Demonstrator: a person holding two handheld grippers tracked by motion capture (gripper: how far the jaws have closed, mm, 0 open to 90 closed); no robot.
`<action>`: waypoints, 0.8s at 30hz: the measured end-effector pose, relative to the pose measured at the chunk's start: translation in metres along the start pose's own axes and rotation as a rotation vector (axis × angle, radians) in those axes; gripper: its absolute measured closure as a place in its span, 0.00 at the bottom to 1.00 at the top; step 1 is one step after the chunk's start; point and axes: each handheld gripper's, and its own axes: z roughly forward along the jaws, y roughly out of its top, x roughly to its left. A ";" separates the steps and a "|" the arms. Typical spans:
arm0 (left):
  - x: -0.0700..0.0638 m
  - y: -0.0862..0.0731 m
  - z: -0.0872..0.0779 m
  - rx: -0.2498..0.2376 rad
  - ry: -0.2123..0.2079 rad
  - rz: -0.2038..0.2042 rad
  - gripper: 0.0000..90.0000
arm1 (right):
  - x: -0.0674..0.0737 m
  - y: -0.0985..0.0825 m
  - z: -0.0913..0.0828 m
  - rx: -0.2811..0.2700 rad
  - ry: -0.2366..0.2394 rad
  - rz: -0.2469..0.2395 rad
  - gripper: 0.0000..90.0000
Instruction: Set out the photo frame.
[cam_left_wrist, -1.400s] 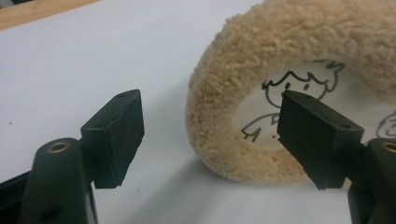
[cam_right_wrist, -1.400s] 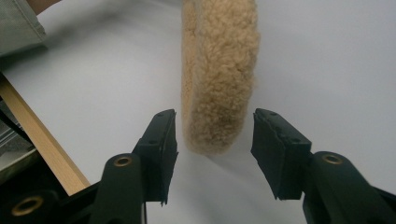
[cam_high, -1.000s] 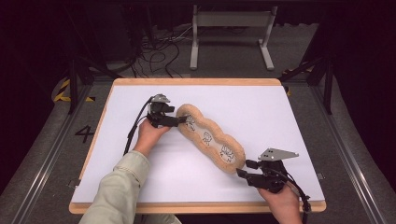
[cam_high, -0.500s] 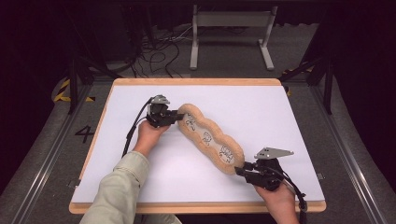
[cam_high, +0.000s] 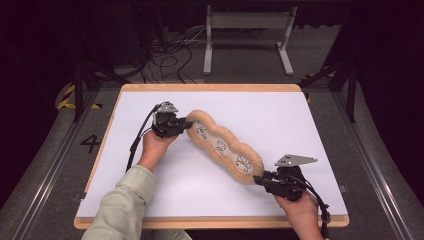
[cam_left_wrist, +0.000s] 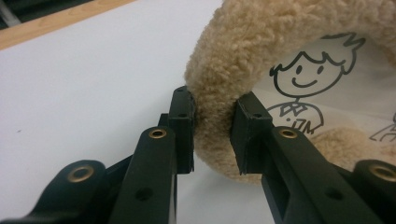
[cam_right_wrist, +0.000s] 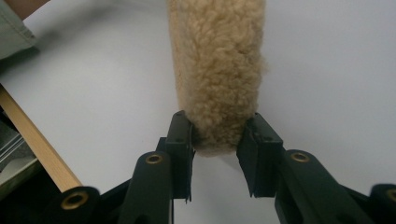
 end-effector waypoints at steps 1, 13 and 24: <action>-0.001 -0.001 -0.005 -0.011 0.006 -0.003 0.80 | -0.001 0.002 -0.001 -0.005 -0.004 -0.001 0.75; -0.015 -0.016 -0.049 -0.056 0.080 -0.038 0.79 | -0.008 0.021 -0.002 -0.031 -0.047 -0.030 0.75; -0.031 -0.038 -0.067 -0.060 0.138 -0.102 0.79 | -0.018 0.034 0.009 -0.025 -0.077 -0.034 0.74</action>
